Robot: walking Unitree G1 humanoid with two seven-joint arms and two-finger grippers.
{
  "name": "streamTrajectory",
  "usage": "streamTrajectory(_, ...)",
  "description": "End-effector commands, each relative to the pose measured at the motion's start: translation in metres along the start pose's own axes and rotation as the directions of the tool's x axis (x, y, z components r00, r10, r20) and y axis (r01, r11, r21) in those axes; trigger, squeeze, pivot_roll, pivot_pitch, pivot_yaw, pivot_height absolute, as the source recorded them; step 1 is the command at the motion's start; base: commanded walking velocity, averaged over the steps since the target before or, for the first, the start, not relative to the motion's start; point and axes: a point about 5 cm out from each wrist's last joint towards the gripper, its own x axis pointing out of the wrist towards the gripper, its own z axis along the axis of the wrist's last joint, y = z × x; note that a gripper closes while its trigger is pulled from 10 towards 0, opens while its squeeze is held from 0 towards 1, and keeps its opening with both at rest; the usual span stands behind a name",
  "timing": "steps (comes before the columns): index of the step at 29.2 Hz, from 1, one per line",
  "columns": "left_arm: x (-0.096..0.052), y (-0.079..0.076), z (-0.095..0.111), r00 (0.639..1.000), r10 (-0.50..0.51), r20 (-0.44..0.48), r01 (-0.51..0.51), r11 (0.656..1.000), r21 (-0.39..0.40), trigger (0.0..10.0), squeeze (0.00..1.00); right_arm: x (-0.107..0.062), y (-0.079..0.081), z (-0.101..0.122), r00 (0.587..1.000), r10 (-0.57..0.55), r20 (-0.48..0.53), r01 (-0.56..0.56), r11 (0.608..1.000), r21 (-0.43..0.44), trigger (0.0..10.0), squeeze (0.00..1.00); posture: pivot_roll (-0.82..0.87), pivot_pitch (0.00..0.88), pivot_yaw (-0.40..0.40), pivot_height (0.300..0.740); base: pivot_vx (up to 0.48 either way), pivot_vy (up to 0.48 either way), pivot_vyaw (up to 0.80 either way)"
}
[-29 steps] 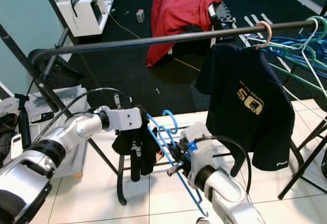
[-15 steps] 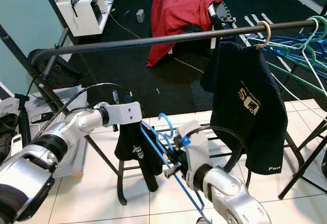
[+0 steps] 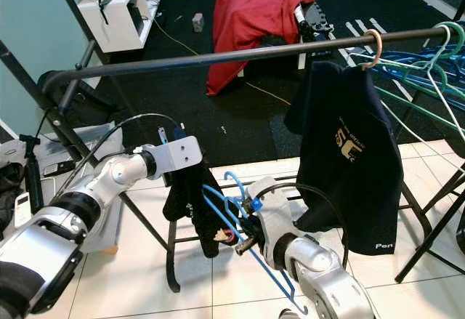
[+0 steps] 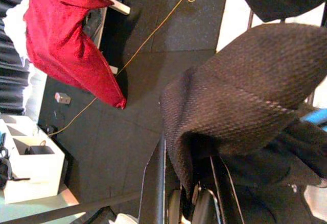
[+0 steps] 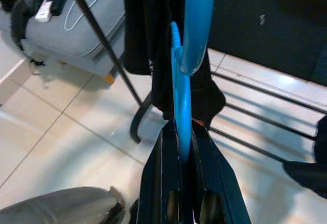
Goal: Hang hanger
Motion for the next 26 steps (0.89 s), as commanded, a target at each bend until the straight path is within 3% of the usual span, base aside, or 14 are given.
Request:
streamTrajectory(1, 0.0, 0.001, 0.001, 1.0, -0.001, 0.015, 0.002, 1.0, -0.011, 10.0, 0.0, -0.004, 0.006, 0.005, 0.999, 0.0, 0.045, 0.0, 1.0, 0.002, 0.0, 0.0, -0.1, 0.143, 0.118, 0.74, 0.0, 0.0, 0.0)
streamTrajectory(6, 0.0, 0.001, 0.002, 1.0, -0.018, 0.021, 0.019, 0.999, -0.029, 10.0, 0.0, -0.011, 0.004, 0.023, 0.991, 0.037, 0.131, -0.05, 0.994, 0.099, 0.0, 0.0, -0.1, 0.143, 0.119, 0.74, 0.0, 0.0, 0.0)
streamTrajectory(9, 0.0, 0.001, 0.001, 1.0, -0.028, 0.006, 0.028, 0.999, -0.037, 10.0, 0.0, -0.015, 0.011, 0.032, 0.981, 0.124, 0.147, -0.141, 0.984, 0.105, 0.0, 0.0, -0.1, 0.142, 0.12, 0.74, 0.0, 0.0, 0.0)
streamTrajectory(11, 0.0, 0.001, 0.001, 1.0, -0.028, 0.006, 0.028, 0.999, -0.037, 10.0, 0.0, -0.015, 0.011, 0.032, 0.981, 0.124, 0.147, -0.141, 0.984, 0.105, 0.0, 0.0, -0.1, 0.142, 0.12, 0.74, 0.0, 0.0, 0.0)
streamTrajectory(13, 0.001, 0.0, -0.001, 0.999, -0.034, -0.016, 0.034, 0.998, -0.044, 10.0, 0.0, -0.017, 0.019, 0.032, 0.974, 0.198, 0.112, -0.208, 0.974, 0.092, 0.0, 0.0, -0.1, 0.143, 0.121, 0.74, 0.0, 0.0, 0.0)
streamTrajectory(26, 0.001, 0.002, -0.002, 0.999, -0.033, -0.028, 0.03, 0.996, -0.087, 10.0, 0.0, -0.018, 0.016, 0.024, 0.981, 0.196, 0.014, -0.196, 0.976, 0.091, 0.0, 0.0, -0.1, 0.137, 0.122, 0.74, 0.0, 0.0, 0.0)
